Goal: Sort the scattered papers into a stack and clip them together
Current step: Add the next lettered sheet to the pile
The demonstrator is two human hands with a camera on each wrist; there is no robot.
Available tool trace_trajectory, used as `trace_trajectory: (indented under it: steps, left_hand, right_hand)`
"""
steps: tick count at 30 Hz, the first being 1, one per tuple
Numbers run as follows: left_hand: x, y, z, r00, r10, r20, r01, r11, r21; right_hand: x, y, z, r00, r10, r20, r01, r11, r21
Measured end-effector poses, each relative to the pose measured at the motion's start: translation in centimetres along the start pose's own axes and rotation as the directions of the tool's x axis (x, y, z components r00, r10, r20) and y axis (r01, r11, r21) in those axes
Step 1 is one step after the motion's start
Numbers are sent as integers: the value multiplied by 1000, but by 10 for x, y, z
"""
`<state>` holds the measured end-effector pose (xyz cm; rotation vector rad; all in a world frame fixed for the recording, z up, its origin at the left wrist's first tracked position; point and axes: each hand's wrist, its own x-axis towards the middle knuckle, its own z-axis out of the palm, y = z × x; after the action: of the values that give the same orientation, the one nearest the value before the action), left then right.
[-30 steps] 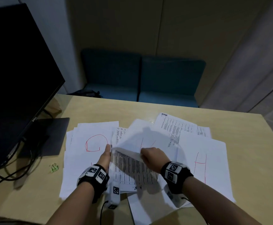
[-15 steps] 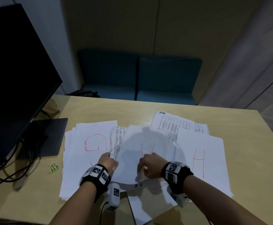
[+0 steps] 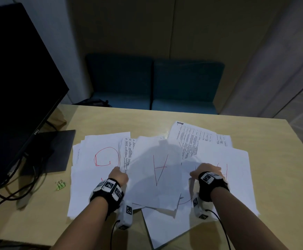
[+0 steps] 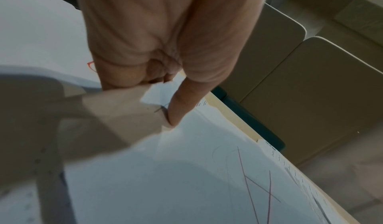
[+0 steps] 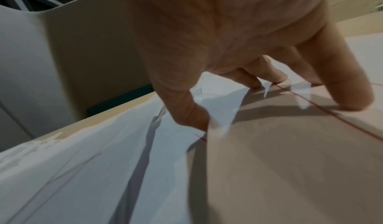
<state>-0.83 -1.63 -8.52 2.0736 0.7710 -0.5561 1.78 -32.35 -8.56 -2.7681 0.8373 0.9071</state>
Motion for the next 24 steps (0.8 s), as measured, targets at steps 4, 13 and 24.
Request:
trace_trajectory:
  steps: [4, 13, 24]
  left_hand:
    - [-4, 2, 2, 1000, 19, -5, -18, 999, 30]
    - [-7, -1, 2, 999, 39, 29, -40, 998, 45]
    - [-7, -6, 3, 998, 24, 56, -18, 995, -98]
  right_hand:
    - [3, 2, 2, 997, -61, -46, 62, 998, 13]
    - [-43, -32, -18, 958, -228, -173, 225, 974, -35]
    - [-94, -105, 5, 815, -577, -47, 571, 789, 227]
